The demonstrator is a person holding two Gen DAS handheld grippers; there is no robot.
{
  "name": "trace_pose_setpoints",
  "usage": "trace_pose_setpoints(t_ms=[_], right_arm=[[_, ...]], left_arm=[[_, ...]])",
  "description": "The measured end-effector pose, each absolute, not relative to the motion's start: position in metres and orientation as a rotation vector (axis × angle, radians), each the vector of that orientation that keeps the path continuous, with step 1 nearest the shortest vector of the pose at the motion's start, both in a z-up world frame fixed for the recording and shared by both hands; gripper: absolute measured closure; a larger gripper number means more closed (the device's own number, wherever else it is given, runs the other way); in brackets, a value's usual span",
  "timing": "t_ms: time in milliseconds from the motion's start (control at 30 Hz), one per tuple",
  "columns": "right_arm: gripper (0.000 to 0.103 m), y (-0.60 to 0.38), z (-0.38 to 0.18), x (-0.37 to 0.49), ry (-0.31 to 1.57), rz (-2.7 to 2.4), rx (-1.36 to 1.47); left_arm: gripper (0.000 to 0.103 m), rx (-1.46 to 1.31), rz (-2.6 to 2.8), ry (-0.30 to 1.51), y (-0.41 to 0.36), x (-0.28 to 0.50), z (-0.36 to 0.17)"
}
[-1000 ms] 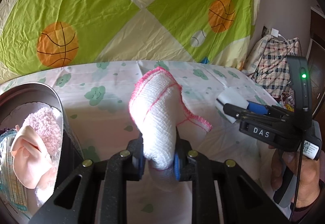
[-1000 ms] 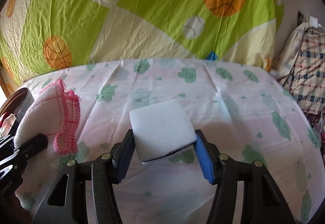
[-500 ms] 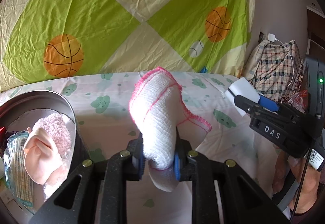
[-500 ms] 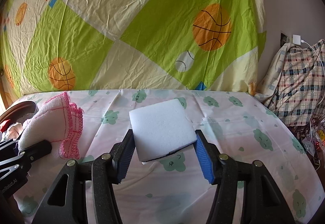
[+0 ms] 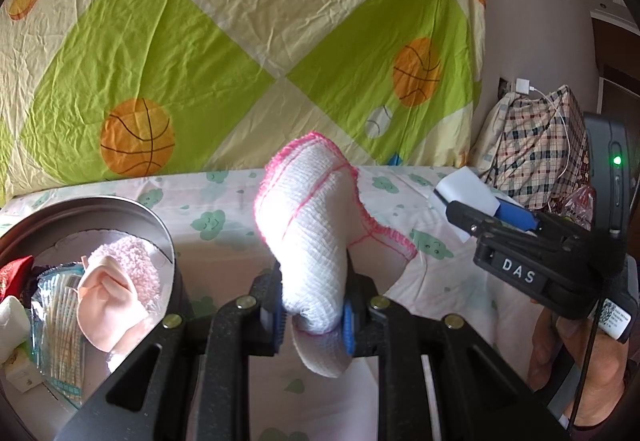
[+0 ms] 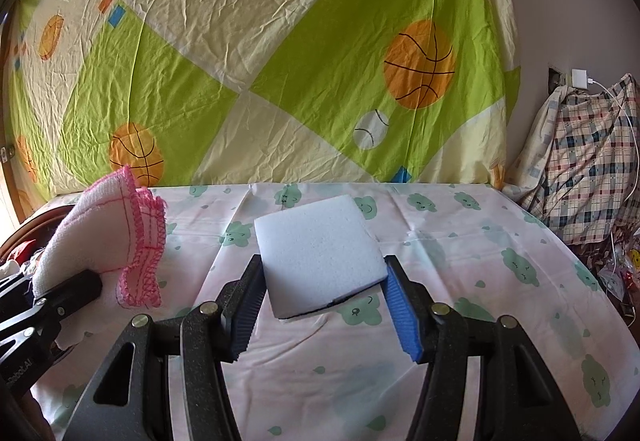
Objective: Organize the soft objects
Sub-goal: 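Carry the gauze cloth and white sponge over the tin with both tools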
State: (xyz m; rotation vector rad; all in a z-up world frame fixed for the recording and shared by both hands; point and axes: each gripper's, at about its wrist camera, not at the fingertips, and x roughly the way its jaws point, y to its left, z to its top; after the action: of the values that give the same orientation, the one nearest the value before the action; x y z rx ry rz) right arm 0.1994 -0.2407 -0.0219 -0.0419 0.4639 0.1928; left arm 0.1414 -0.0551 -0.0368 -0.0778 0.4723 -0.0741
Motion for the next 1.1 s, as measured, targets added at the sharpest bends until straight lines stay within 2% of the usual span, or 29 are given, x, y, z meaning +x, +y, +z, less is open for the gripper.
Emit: trace_pose_setpoints(t_ms=[1100], right_arm=[[0.042, -0.225, -0.017, 0.158, 0.373, 0.246, -0.024]], left_arm=[[0.081, -0.093, -0.072, 0.384, -0.042, 0.103, -0.031]])
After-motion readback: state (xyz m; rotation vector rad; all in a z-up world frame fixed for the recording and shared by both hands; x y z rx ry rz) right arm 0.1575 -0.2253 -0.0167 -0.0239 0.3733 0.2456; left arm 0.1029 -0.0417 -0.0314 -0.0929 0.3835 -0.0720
